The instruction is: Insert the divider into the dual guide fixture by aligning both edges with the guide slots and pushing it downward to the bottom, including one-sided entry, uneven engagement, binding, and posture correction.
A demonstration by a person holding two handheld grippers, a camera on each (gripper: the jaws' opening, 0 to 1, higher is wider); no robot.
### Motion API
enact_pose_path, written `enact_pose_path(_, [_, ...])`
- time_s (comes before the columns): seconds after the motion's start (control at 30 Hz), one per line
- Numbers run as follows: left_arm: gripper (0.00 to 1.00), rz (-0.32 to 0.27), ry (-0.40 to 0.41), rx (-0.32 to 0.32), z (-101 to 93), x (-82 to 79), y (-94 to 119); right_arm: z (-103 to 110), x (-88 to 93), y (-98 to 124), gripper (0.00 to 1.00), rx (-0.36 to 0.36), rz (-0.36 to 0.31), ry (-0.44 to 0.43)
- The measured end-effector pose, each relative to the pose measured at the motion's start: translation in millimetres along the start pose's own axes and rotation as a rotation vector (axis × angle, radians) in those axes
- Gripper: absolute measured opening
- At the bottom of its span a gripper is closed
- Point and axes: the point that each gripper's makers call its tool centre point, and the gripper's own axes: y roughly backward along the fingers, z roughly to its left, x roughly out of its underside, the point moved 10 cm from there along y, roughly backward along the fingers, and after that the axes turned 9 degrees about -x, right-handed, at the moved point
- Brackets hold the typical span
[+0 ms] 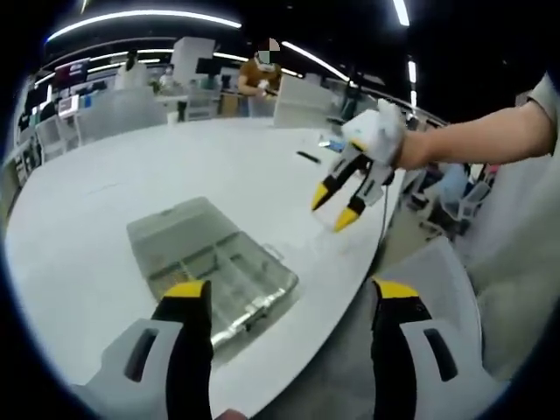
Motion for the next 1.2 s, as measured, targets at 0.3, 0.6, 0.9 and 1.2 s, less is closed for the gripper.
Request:
enact_pose_path(0.3, [0.71, 0.001, 0.006, 0.016, 1.1, -4.1, -2.3, 9.8, -23.1, 3.4, 0.27, 0.018, -0.026, 0.021])
enact_pose_path(0.6, [0.69, -0.004, 0.017, 0.026, 4.4, -10.9, -3.6, 22.5, -45.2, 6.1, 0.27, 0.021, -0.036, 0.053])
enact_pose_path(0.9, [0.67, -0.001, 0.028, 0.040, -0.3, -13.1, -7.5, 31.4, -59.6, 9.5, 0.27, 0.033, -0.065, 0.085])
enact_pose_path(1.2, [0.62, -0.002, 0.048, 0.046, -2.6, -21.1, -12.4, 39.1, -76.9, 13.1, 0.27, 0.048, -0.097, 0.131])
